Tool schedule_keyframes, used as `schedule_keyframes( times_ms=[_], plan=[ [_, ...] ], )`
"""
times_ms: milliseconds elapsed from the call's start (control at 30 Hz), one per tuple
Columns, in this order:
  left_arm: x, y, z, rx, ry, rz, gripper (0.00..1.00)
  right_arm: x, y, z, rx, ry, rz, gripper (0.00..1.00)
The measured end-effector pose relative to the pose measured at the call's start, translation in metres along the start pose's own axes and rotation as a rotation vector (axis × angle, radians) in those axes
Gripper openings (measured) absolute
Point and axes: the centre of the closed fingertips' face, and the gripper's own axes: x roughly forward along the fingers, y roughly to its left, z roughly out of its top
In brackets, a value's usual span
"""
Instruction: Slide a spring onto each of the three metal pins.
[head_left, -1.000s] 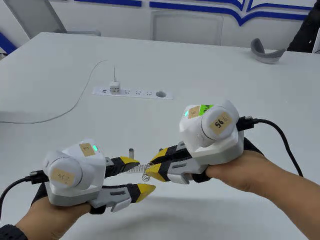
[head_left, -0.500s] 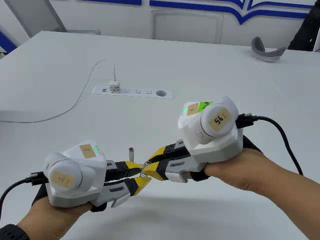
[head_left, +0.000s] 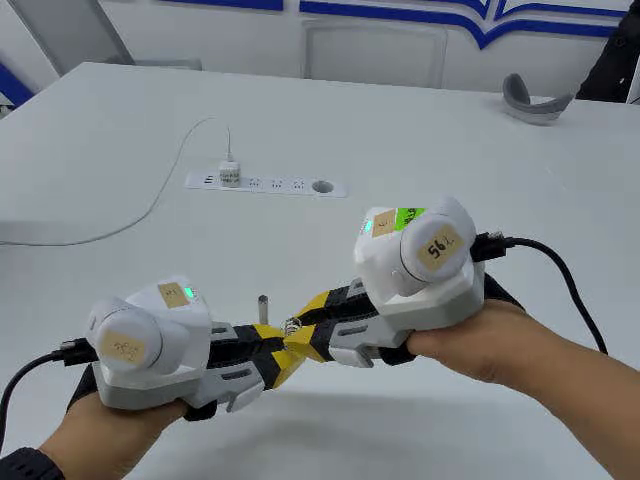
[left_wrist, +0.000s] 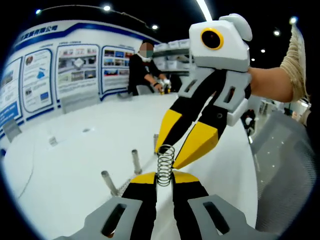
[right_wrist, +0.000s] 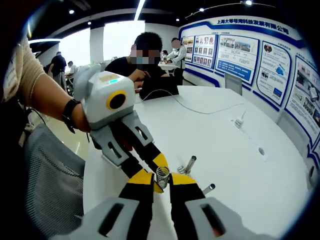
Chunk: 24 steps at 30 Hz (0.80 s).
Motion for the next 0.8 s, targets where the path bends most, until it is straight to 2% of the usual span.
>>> schedule_keyframes(
  times_ms=[433, 633, 800],
  plan=[
    [0.0004, -0.0038, 0.0033, 0.000, -0.004, -0.009, 0.11, 0.0005, -0.0001, 0.0032, 0.004, -0.015, -0.003, 0.12],
    [-0.0010, -0.0053, 0.0041, 0.034, -0.005, -0.012, 0.12, 0.0005, 0.0008, 0.0047, 0.010, -0.022, -0.001, 0.12],
    [-0.0006, -0.0058, 0.0021, 0.047, 0.006, -0.009, 0.22, 0.0009, 0.0001, 0.0049, 0.010, -0.021, -0.005, 0.12]
  ],
)
